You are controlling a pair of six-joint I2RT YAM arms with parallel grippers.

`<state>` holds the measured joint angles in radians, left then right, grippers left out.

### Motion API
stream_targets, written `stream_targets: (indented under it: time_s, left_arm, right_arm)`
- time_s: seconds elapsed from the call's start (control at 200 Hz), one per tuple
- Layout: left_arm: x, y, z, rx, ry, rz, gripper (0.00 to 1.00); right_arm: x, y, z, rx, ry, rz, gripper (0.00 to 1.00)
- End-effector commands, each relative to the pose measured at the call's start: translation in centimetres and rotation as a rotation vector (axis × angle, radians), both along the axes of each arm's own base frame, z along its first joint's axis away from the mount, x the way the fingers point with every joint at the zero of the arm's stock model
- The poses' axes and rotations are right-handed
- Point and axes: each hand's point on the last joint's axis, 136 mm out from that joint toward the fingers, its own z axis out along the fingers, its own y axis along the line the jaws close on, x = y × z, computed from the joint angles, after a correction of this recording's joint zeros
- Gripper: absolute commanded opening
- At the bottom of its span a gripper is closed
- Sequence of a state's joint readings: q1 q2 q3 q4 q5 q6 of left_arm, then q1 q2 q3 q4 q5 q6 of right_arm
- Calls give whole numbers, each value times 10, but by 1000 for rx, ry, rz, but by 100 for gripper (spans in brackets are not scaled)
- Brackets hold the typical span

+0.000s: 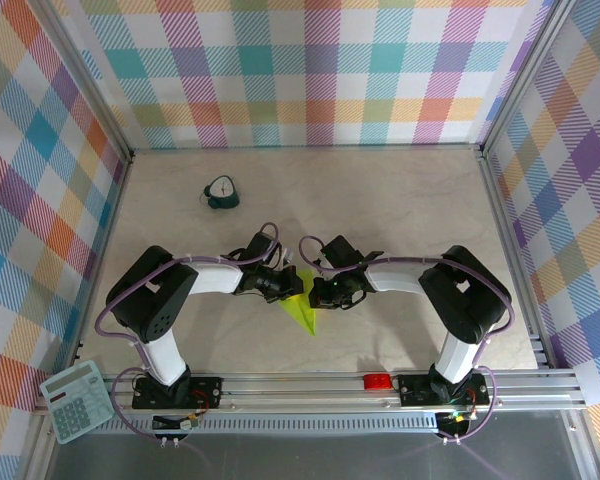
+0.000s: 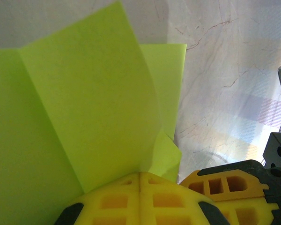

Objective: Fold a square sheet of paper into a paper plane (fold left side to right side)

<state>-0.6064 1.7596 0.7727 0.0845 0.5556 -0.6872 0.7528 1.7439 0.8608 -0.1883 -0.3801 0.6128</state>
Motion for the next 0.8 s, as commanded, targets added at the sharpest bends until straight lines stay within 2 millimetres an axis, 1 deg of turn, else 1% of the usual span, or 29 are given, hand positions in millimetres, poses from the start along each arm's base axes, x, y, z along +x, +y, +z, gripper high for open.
stream_targets:
  time_s: [0.0,0.08,0.195,0.31,0.45,0.51,0.555,0.65,0.735,0.795]
  left_arm:
    - [-21,24,-34,129,71,9,0]
    - [-21,25,-34,132,71,11,0]
    - [-22,26,-35,139,72,13,0]
    - [-22,27,-36,144,77,17,0]
    - [-21,26,-35,142,74,19,0]
    - [-21,26,-35,142,72,17,0]
    - [-20,26,-34,143,70,18,0]
    - [-20,26,-35,144,72,19,0]
    - [-19,26,-35,145,72,20,0]
    - [-20,26,-36,145,74,18,0]
  right_arm:
    - [-4,-5,-5,-51,11,4,5]
    - [3,0,10,-20,-16,1,10]
    - [9,2,27,-1,-42,-8,18]
    - [11,-7,36,-24,-54,-28,25]
    - [7,-15,48,-23,-68,-34,28]
    - [2,-14,53,2,-64,-26,24]
    - [-3,-13,56,32,-53,-22,20]
    - [-15,-4,61,106,-22,-5,10]
    - [-26,7,61,156,12,16,3]
    - [-33,14,57,187,36,23,2]
